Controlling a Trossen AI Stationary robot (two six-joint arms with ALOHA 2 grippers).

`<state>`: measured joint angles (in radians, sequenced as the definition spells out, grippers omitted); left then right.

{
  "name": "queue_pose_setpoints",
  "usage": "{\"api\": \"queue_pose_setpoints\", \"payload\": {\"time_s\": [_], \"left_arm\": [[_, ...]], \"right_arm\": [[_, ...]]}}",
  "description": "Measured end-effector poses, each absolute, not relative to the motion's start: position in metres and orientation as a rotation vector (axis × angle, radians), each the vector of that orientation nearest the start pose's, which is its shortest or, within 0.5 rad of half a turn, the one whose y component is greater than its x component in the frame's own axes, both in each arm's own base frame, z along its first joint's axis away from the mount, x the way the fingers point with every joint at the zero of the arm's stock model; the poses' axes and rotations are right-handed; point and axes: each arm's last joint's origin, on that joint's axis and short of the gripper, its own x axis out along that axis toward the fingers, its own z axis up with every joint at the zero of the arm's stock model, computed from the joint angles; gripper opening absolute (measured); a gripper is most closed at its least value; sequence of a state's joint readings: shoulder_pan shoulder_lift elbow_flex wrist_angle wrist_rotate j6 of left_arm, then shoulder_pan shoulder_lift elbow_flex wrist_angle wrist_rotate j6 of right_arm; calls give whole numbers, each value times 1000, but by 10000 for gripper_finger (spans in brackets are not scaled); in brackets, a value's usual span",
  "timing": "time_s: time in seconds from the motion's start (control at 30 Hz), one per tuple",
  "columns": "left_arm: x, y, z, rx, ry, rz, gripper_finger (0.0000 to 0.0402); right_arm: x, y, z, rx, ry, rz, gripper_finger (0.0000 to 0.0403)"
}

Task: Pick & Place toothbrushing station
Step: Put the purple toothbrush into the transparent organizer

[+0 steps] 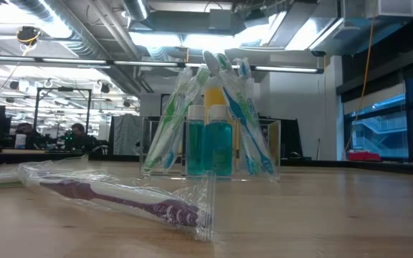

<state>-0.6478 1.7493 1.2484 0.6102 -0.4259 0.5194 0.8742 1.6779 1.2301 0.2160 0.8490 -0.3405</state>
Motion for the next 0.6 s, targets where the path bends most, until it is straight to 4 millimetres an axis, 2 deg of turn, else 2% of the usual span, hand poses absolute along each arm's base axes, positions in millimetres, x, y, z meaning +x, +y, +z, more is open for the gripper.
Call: {"api": "queue_pose_setpoints", "payload": {"time_s": [0.17, 0.47, 0.6], "left_arm": [[330, -234, 308, 465, -142, -195, 114], [330, -234, 306, 513, -130, -189, 18], [330, -234, 306, 520, -127, -181, 14]], "right_arm": [[260, 277, 294, -528, 146, 40, 22], [260, 276, 295, -546, 144, 19, 22], [260, 276, 294, -540, 149, 22, 25]]}}
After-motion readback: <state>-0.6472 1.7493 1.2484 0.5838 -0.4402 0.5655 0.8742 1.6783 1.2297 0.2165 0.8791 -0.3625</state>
